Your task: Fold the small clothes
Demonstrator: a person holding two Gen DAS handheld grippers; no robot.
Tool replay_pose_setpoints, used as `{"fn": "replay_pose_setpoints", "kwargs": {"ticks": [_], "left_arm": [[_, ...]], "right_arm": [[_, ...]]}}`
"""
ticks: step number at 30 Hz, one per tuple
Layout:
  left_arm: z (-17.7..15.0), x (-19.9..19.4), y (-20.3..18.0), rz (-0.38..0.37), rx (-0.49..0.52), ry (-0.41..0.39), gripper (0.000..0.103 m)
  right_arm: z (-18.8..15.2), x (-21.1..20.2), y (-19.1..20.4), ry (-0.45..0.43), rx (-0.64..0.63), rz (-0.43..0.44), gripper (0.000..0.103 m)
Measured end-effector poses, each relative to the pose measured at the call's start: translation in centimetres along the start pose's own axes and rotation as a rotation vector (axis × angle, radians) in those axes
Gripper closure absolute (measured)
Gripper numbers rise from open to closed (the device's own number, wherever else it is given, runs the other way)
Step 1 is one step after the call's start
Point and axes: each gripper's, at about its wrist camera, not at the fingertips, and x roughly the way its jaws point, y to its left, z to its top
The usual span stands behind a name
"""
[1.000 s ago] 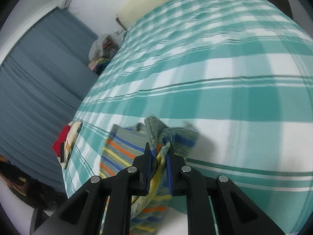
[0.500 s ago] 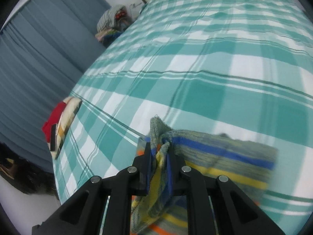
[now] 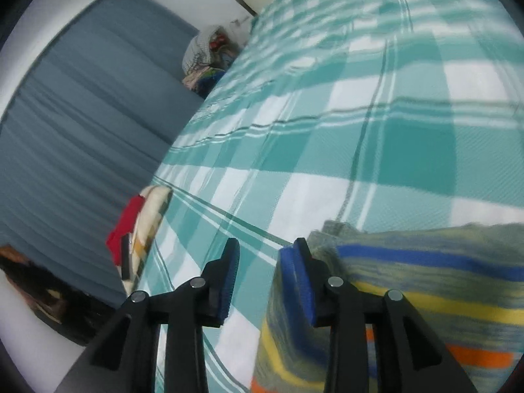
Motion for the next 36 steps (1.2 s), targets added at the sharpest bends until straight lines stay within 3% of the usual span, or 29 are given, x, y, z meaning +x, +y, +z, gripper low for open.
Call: {"fn": "replay_pose_setpoints", "kwargs": {"ticks": [4, 9, 13, 16, 19, 22, 24, 26, 29, 31, 33, 34, 36], "left_arm": [[0.0, -0.5, -0.5, -0.053, 0.036, 0.004, 0.044], [-0.6, 1.7, -1.5, -0.003, 0.101, 0.067, 0.047], [-0.5, 3.7, -0.7, 0.038, 0.107, 0.101, 0.058], [-0.5, 4.0, -0.4, 0.054, 0.130, 0.097, 0.070], [-0.2, 3.8, 0.3, 0.123, 0.150, 0.090, 0.089], [0.5, 3.4, 1.7, 0.118, 0.099, 0.113, 0.091], [1.6, 2.4, 1.7, 0.101, 0.081, 0.102, 0.077], [3.4, 1.4, 0.9, 0.038, 0.085, 0.064, 0.037], [6.8, 1.9, -1.7, -0.086, 0.141, 0.051, 0.028], [9.2, 4.4, -4.0, -0.108, 0.207, 0.090, 0.027], [10.6, 6.9, -5.3, -0.085, 0.249, 0.114, 0.028], [11.2, 8.4, -5.8, -0.065, 0.261, 0.125, 0.030], [12.1, 11.1, -5.7, -0.038, 0.248, 0.156, 0.065]], "right_arm": [[-2.5, -5.0, 0.8, -0.006, -0.144, -0.130, 0.067], [-10.4, -11.0, 0.8, 0.017, -0.345, -0.239, 0.067], [-18.1, -12.2, 0.7, 0.091, -0.438, -0.245, 0.067], [-21.8, -11.1, -0.5, 0.173, -0.442, -0.286, 0.068], [-22.8, -11.7, -1.4, 0.139, -0.405, -0.300, 0.072], [-23.1, -12.0, -1.5, 0.121, -0.408, -0.316, 0.072], [-23.6, -12.1, -1.0, 0.106, -0.427, -0.333, 0.072], [-23.7, -12.5, -0.4, 0.084, -0.434, -0.339, 0.069], [-23.5, -13.6, 0.5, 0.038, -0.430, -0.325, 0.069], [-23.6, -14.5, 1.0, 0.013, -0.439, -0.322, 0.069], [-23.8, -15.1, 1.4, -0.002, -0.448, -0.318, 0.069], [-24.0, -15.4, 1.6, -0.011, -0.453, -0.315, 0.069], [-24.2, -15.6, 1.9, -0.022, -0.462, -0.312, 0.069]]}}
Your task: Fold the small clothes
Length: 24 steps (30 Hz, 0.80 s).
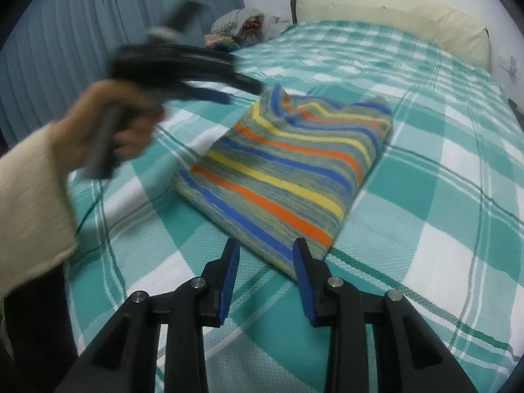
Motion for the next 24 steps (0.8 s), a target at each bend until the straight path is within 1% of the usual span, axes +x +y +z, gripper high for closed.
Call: {"fn": "replay_pose_setpoints", "kwargs": {"ticks": [1, 2, 3, 7, 10, 12, 14, 15, 16, 17, 19, 20, 21, 22, 24], "left_arm": [[0.5, 1.5, 0.9, -0.002, -0.036, 0.032, 0.096], [0.6, 2.1, 1.7, -0.005, -0.060, 0.043, 0.096], [0.7, 2.5, 2.3, -0.002, -0.077, 0.037, 0.096], [0.7, 2.8, 2.7, 0.022, -0.059, 0.007, 0.096], [0.5, 2.0, 2.6, 0.019, -0.054, 0.016, 0.086], [0.1, 0.5, 2.8, 0.027, -0.043, 0.022, 0.073], [-0.5, -1.4, 2.9, 0.013, -0.020, 0.013, 0.049], [-0.9, -2.4, 2.8, 0.002, -0.008, 0.009, 0.045], [-1.9, -3.6, 2.6, -0.024, 0.013, 0.013, 0.040], [-2.6, -4.3, 2.3, -0.044, 0.030, 0.023, 0.037], [-4.9, -5.3, 1.4, -0.093, 0.088, 0.072, 0.037], [-5.8, -5.4, 1.1, -0.097, 0.115, 0.093, 0.037], [-6.9, -5.3, 0.8, -0.090, 0.145, 0.116, 0.037], [-8.0, -4.9, 0.6, -0.064, 0.176, 0.143, 0.037], [-9.9, -3.5, 0.8, 0.029, 0.229, 0.215, 0.037]], "right_arm": [[-0.2, -0.2, 0.1, -0.007, -0.001, 0.001, 0.069], [-0.3, -0.2, 0.1, -0.008, 0.002, 0.004, 0.069], [-0.4, -0.1, 0.0, -0.007, 0.006, 0.007, 0.069], [-1.3, 0.7, -1.0, 0.016, 0.017, 0.003, 0.069], [-1.4, 0.9, -1.7, 0.019, 0.048, 0.011, 0.069], [-1.2, 0.5, -1.6, 0.005, 0.046, 0.012, 0.069], [-0.8, 0.0, -1.5, -0.011, 0.035, 0.010, 0.069], [-0.7, -0.2, -1.3, -0.017, 0.032, 0.010, 0.069], [-0.4, -0.4, -1.2, -0.024, 0.030, 0.010, 0.069], [-0.2, -0.5, -1.1, -0.030, 0.029, 0.014, 0.069], [0.4, -0.5, -0.7, -0.039, 0.026, 0.022, 0.069], [0.8, -0.3, -0.4, -0.042, 0.025, 0.028, 0.069], [1.0, 0.0, -0.2, -0.042, 0.023, 0.035, 0.069], [1.3, 0.7, 0.0, -0.034, 0.025, 0.045, 0.069], [1.3, 2.2, -0.2, -0.002, 0.053, 0.059, 0.068]]}}
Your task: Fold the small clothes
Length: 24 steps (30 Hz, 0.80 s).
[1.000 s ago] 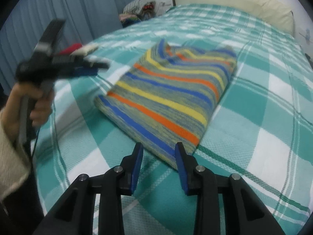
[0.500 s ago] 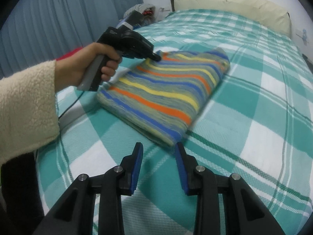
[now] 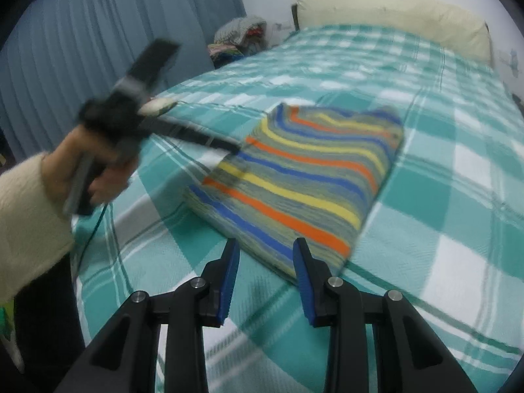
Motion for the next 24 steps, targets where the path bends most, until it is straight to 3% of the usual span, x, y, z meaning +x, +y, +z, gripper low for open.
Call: {"fn": "replay_pose_setpoints", "kwargs": {"ticks": [3, 5, 7, 8, 10, 13, 18, 19, 20, 22, 23, 24], "left_arm": [[-0.9, -0.8, 1.5, -0.013, -0.050, -0.020, 0.037], [-0.4, -2.0, 2.5, -0.017, -0.087, -0.070, 0.032], [0.6, -2.8, 3.6, -0.059, -0.124, -0.137, 0.025], [1.3, -2.8, 4.2, -0.088, -0.150, -0.159, 0.021], [2.8, -1.5, 4.9, -0.153, -0.192, -0.154, 0.019], [4.5, 1.0, 5.0, -0.237, -0.242, -0.119, 0.020], [5.9, 3.3, 3.4, -0.334, -0.241, -0.101, 0.020], [6.1, 3.4, 3.3, -0.335, -0.235, -0.099, 0.027], [6.5, 3.8, 2.7, -0.335, -0.221, -0.090, 0.052], [6.8, 4.5, 1.7, -0.305, -0.197, -0.062, 0.083], [6.8, 4.4, 1.3, -0.275, -0.196, -0.075, 0.086], [6.8, 4.1, 0.9, -0.253, -0.196, -0.090, 0.087]], "right_arm": [[-0.9, 2.4, -0.9, 0.109, 0.047, -0.011, 0.068], [-1.3, 1.5, -1.3, 0.103, 0.055, -0.004, 0.067], [-0.8, 0.2, -2.2, 0.082, 0.079, -0.005, 0.051], [-0.3, -0.3, -2.9, 0.061, 0.103, -0.012, 0.038], [1.2, -0.8, -5.0, 0.013, 0.170, -0.018, 0.037], [3.4, 0.5, -9.5, -0.027, 0.341, 0.040, 0.037], [3.8, 5.8, -14.1, 0.030, 0.590, 0.213, 0.042], [3.9, 6.5, -14.4, 0.027, 0.607, 0.235, 0.043], [4.1, 7.2, -14.5, 0.020, 0.613, 0.255, 0.045], [4.8, 8.4, -14.2, 0.018, 0.618, 0.253, 0.055], [5.2, 8.8, -13.9, 0.024, 0.609, 0.227, 0.068], [5.7, 9.3, -13.3, 0.037, 0.582, 0.178, 0.074]]}}
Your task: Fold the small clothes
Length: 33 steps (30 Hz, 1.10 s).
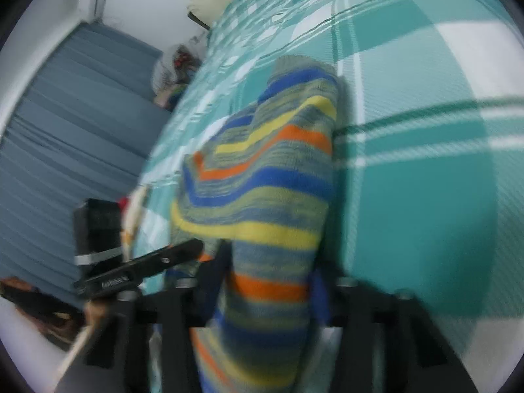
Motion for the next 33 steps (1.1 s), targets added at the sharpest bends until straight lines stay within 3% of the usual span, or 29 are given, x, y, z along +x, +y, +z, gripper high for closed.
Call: {"fn": "replay_pose_setpoints", "kwargs": {"ticks": [4, 7, 15, 17, 18, 19, 20, 21, 23, 25, 27, 33], "left_arm": [[-0.5, -2.5, -2.6, 0.086, 0.056, -0.080, 0.089], [-0.2, -4.3, -4.5, 0.119, 0.097, -0.125, 0.089], [1.2, -7.1, -6.9, 0.101, 0.143, -0.192, 0.089], [0.7, -5.6, -7.0, 0.132, 0.151, -0.168, 0.078], [0.4, -4.4, -7.0, 0.172, 0.155, -0.154, 0.071], [0.0, -3.8, -7.0, 0.213, 0.158, -0.148, 0.050], [-0.6, -3.2, -6.9, 0.265, 0.162, -0.153, 0.030], [-1.1, -3.1, -6.9, 0.301, 0.165, -0.169, 0.021], [-2.0, -3.6, -7.4, 0.376, 0.181, -0.235, 0.008], [-2.7, -4.4, -8.1, 0.439, 0.194, -0.285, 0.004], [-3.4, -5.4, -9.1, 0.484, 0.214, -0.325, 0.004], [-4.8, -8.2, -11.9, 0.551, 0.253, -0.414, 0.002]], "right_arm": [[-1.0, -0.4, 4.5, -0.065, -0.192, -0.226, 0.078], [-2.1, -1.4, 7.8, -0.124, -0.331, -0.312, 0.079], [-0.2, -5.2, 10.3, -0.217, -0.349, -0.272, 0.079], [0.1, -5.8, 9.8, -0.211, -0.338, -0.272, 0.078], [0.3, -5.8, 9.2, -0.198, -0.332, -0.276, 0.074], [0.5, -5.6, 8.5, -0.169, -0.326, -0.290, 0.070], [0.5, -5.4, 7.5, -0.137, -0.318, -0.318, 0.056], [0.3, -5.5, 6.6, -0.120, -0.311, -0.350, 0.038], [-0.5, -6.3, 5.1, -0.120, -0.306, -0.415, 0.024], [-1.3, -7.4, 4.2, -0.129, -0.299, -0.447, 0.020], [-1.8, -8.4, 3.7, -0.137, -0.295, -0.484, 0.007], [-4.5, -11.6, 4.9, -0.213, -0.373, -0.573, 0.003]]}}
